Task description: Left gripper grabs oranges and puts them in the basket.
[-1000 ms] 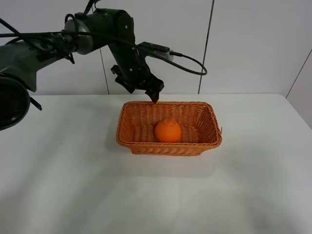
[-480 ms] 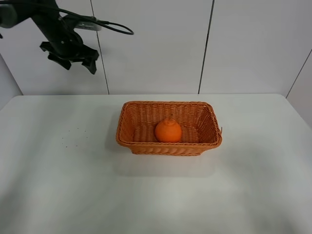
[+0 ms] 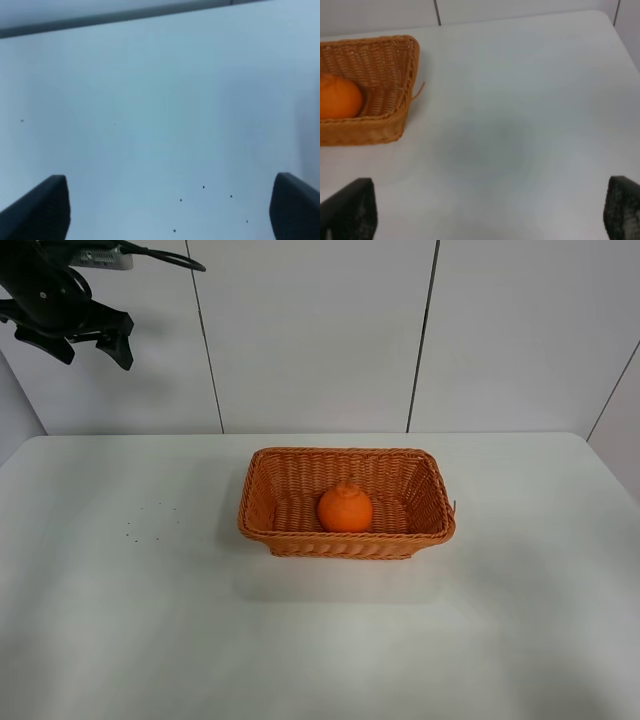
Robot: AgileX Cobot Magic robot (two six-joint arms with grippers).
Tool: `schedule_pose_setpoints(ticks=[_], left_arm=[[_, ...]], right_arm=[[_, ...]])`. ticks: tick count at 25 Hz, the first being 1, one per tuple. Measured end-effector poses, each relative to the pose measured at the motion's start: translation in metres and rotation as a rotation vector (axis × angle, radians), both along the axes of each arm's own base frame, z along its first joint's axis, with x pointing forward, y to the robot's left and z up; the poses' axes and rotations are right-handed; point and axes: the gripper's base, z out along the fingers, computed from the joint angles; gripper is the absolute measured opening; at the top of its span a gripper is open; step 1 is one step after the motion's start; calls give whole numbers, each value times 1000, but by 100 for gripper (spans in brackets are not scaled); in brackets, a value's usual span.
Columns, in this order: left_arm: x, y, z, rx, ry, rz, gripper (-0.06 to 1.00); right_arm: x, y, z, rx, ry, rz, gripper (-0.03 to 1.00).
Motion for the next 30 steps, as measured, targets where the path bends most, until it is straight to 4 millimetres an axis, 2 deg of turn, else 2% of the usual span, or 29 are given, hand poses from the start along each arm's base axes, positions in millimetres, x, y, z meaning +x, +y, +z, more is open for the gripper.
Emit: schedule_pose_setpoints(ticks=[8, 14, 21, 26, 30], left_arm=[[-55, 0, 27, 9, -56, -6, 90], [-126, 3, 56, 54, -197, -12, 90], [-208, 8, 78, 97, -334, 18, 90], [-253, 8, 77, 79, -354, 48, 90], [-285, 9, 61, 77, -356, 60, 90]], right_arm=[[0, 0, 0, 0, 0, 0, 69], [0, 0, 0, 0, 0, 0, 69], [0, 0, 0, 0, 0, 0, 69], [0, 0, 0, 0, 0, 0, 69], [0, 0, 0, 0, 0, 0, 69]])
